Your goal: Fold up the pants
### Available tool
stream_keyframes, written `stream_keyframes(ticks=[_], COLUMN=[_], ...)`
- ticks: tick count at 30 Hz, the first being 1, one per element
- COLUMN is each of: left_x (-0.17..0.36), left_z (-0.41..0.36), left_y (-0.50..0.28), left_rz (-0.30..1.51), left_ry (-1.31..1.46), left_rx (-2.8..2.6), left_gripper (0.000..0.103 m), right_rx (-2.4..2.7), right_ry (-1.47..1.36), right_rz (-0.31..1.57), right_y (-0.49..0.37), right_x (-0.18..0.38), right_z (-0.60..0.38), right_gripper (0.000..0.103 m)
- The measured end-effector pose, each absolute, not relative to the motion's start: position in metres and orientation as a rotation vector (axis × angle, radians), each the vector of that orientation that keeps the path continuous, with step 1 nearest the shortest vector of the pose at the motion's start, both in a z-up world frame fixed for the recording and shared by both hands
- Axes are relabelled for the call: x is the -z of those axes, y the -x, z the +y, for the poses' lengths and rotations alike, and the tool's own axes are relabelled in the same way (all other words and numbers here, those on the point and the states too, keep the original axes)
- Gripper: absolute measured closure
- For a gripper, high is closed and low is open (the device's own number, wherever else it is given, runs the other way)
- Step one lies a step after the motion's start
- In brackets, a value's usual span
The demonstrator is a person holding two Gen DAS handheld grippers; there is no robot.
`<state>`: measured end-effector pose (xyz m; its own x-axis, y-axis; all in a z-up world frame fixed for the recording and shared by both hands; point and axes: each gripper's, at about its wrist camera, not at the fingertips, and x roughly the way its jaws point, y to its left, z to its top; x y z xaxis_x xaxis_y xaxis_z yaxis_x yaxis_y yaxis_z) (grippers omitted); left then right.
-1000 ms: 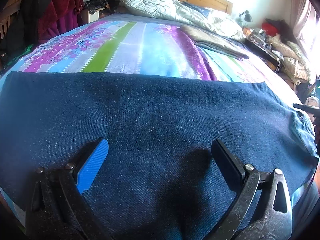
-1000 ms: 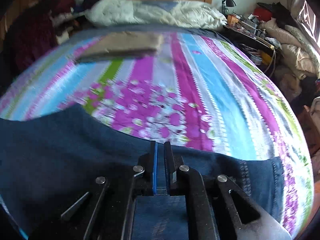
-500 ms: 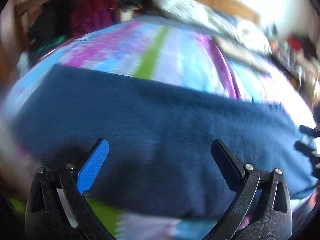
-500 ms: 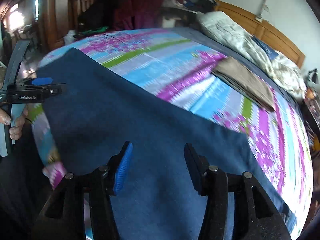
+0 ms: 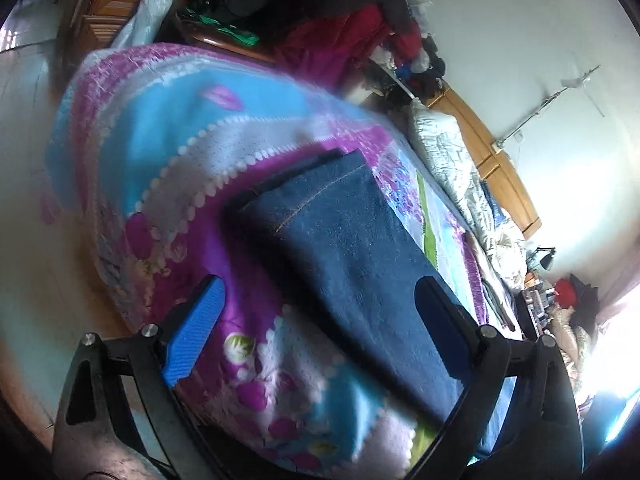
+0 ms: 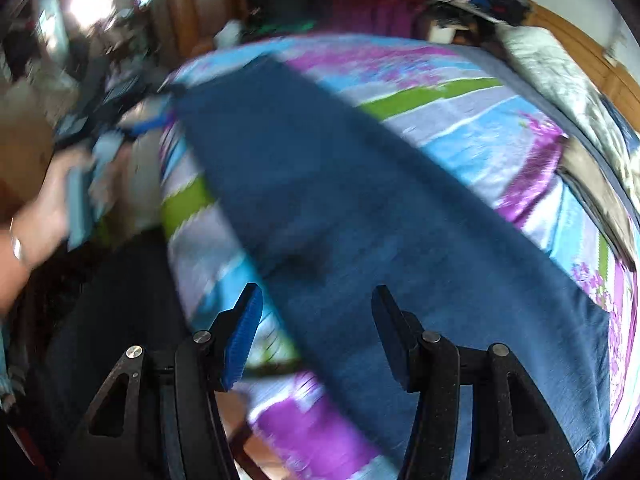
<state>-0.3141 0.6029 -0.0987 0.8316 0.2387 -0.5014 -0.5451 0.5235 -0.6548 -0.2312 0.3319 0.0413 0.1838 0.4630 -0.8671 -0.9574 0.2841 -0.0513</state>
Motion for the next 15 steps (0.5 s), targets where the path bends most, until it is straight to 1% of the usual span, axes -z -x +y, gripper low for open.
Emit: stream_keyframes(ticks=[4, 11, 15], left_x=[0.098, 0.092, 0.087], left_z=[0.608, 0.61, 0.612], left_y=[0.304, 0.299, 0.293], left_rz=[0.333, 0.289, 0.263], left_ry=[0.868, 0.9, 0.872], left_rx=[-0.478, -0.382, -0.337], left_gripper=[0.007, 0.008, 0.009], right_rx=[-1.114, -1.066, -1.055], right_ry=[0.82, 0.746, 0.765], right_rz=[0.872, 0.931, 0.92], right_y=[0.249, 0.239, 0.241], right_x=[-0.021, -0.02, -0.018], right_z=[0.323, 0.316, 0.316], right_gripper=[0.043, 0.043, 0.043])
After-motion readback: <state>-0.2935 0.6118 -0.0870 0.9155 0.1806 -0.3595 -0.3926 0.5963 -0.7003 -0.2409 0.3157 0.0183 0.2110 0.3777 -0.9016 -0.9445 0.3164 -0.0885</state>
